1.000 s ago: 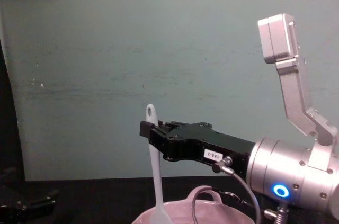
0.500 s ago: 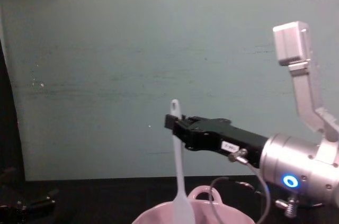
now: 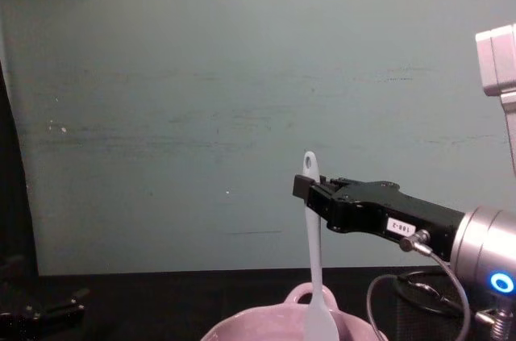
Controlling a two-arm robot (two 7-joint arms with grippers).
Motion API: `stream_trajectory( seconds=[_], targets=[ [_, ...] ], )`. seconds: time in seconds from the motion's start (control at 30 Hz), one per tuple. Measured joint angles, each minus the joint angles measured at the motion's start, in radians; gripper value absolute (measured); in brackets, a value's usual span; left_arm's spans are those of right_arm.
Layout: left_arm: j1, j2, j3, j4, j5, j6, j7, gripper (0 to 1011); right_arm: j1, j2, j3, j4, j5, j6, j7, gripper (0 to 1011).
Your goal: Use the one hand to pick up the spoon and stir the clear water in the bowl.
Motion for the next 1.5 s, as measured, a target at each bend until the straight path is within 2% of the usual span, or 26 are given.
stream_trajectory(
  seconds=[0.17, 0.33, 0.47, 0.63, 0.83, 1.03, 1.23, 1.5],
  targets=[
    [0.0, 0.0, 0.0, 0.0, 0.0, 0.0, 0.0, 1011, -0.026, 0.016, -0.012, -0.046, -0.012, 0.019, -0.001, 116],
    [0.0, 0.0, 0.0, 0.0, 0.0, 0.0, 0.0, 1011, -0.038, 0.021, -0.04, -0.081, -0.035, 0.039, -0.001, 116],
    [0.0, 0.0, 0.0, 0.0, 0.0, 0.0, 0.0, 1011, -0.038, 0.013, -0.076, -0.103, -0.053, 0.051, 0.006, 116],
    [0.0, 0.0, 0.0, 0.0, 0.0, 0.0, 0.0, 1011, -0.017, -0.009, -0.101, -0.092, -0.059, 0.051, 0.021, 116],
    [0.0, 0.0, 0.0, 0.0, 0.0, 0.0, 0.0, 1011, 0.035, -0.05, -0.118, -0.018, -0.058, 0.031, 0.036, 116],
    [0.0, 0.0, 0.0, 0.0, 0.0, 0.0, 0.0, 1011, 0.072, -0.081, -0.106, 0.066, -0.043, -0.005, 0.043, 116],
    [0.0, 0.0, 0.0, 0.0, 0.0, 0.0, 0.0, 1011, 0.092, -0.092, -0.064, 0.135, -0.028, -0.04, 0.026, 116],
    [0.0, 0.0, 0.0, 0.0, 0.0, 0.0, 0.0, 1011, 0.059, -0.056, -0.019, 0.093, -0.027, -0.036, -0.009, 116]
  ],
)
